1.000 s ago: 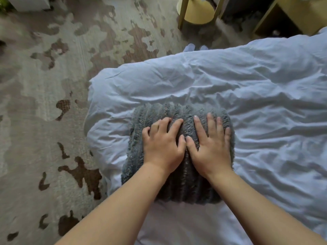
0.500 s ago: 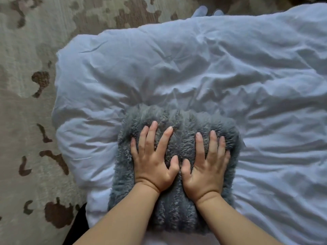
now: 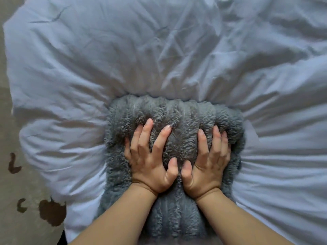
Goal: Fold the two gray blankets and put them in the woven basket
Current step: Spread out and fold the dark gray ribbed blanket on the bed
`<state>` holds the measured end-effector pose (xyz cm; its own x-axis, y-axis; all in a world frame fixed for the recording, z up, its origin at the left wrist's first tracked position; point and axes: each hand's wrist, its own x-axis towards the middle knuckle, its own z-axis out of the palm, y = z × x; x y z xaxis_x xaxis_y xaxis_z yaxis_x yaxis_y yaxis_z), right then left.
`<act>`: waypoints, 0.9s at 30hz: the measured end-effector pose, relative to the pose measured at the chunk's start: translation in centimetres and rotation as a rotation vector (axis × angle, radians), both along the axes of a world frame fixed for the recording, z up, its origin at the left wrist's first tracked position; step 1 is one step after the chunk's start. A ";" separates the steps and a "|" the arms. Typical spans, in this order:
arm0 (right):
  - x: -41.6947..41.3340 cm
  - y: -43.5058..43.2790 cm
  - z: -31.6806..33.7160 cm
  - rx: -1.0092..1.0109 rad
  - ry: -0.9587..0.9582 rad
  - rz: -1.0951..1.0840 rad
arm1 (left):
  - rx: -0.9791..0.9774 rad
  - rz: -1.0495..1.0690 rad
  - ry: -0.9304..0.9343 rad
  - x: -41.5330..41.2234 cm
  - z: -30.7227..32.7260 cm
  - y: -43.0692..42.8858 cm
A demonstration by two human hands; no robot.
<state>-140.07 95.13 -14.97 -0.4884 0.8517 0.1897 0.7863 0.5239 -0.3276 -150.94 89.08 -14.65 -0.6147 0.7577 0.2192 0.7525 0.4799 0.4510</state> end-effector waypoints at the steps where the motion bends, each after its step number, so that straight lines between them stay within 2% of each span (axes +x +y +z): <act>1: 0.0 0.1 0.3 0.004 0.007 -0.003 | 0.009 0.000 -0.003 -0.1 0.4 0.1; 8: -0.2 0.1 7.8 -0.127 -0.118 -0.054 | -0.161 -0.020 -0.132 -0.6 7.2 0.1; 13: -0.7 1.4 13.8 -0.297 -0.103 -0.092 | -0.312 0.006 -0.237 -1.5 12.7 1.1; 16: -1.8 4.2 16.2 -0.280 -0.095 -0.157 | -0.388 0.083 -0.243 -2.3 14.1 2.7; 19: -2.5 6.2 16.0 -0.257 -0.197 -0.154 | -0.466 0.194 -0.270 -4.2 13.9 4.1; 22: -2.4 5.8 13.4 -0.341 -0.276 -0.152 | -0.482 0.198 -0.308 -5.4 11.9 4.0; 24: -2.5 4.9 11.3 -0.355 -0.250 -0.178 | -0.444 0.206 -0.315 -5.2 10.1 3.4; 27: -2.8 4.9 8.2 -0.276 -0.123 -0.207 | -0.299 0.222 -0.258 -4.9 7.3 3.6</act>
